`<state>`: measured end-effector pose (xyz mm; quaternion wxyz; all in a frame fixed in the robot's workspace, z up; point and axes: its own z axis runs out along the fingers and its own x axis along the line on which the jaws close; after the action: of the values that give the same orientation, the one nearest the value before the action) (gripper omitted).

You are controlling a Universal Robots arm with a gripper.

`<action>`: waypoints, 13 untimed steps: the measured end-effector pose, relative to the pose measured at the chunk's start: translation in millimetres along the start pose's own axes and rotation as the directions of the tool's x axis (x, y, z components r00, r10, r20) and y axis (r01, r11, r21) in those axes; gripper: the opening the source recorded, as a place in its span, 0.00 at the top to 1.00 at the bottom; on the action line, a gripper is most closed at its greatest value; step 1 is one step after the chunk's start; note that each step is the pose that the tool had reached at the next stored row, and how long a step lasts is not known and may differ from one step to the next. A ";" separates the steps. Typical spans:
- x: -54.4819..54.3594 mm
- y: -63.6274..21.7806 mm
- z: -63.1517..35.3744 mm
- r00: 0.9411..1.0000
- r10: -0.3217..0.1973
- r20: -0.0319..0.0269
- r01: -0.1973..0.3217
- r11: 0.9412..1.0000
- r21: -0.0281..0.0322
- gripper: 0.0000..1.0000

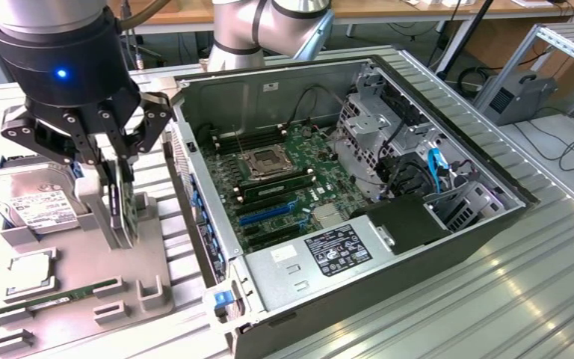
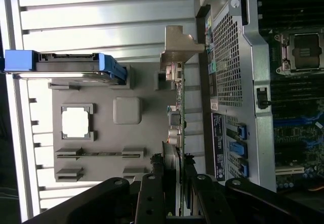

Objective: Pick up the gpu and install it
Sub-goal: 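Pick up the gpu and move the gpu toward the slot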

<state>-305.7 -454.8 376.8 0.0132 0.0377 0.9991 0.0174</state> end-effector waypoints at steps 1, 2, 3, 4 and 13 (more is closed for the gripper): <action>0.0 0.0 -0.3 1.000 0.000 0.000 0.000 1.000 0.000 0.74; 0.0 0.0 -0.6 1.000 0.000 0.000 0.000 1.000 0.000 0.74; 0.0 0.0 -1.0 1.000 0.000 0.000 0.000 1.000 0.000 0.74; 0.0 0.0 -1.2 1.000 0.000 0.000 0.000 1.000 0.000 0.74; -0.4 0.5 -13.2 1.000 0.000 0.000 0.000 1.000 0.000 0.74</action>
<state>-305.6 -454.8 390.0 0.0133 0.0377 0.9991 0.0173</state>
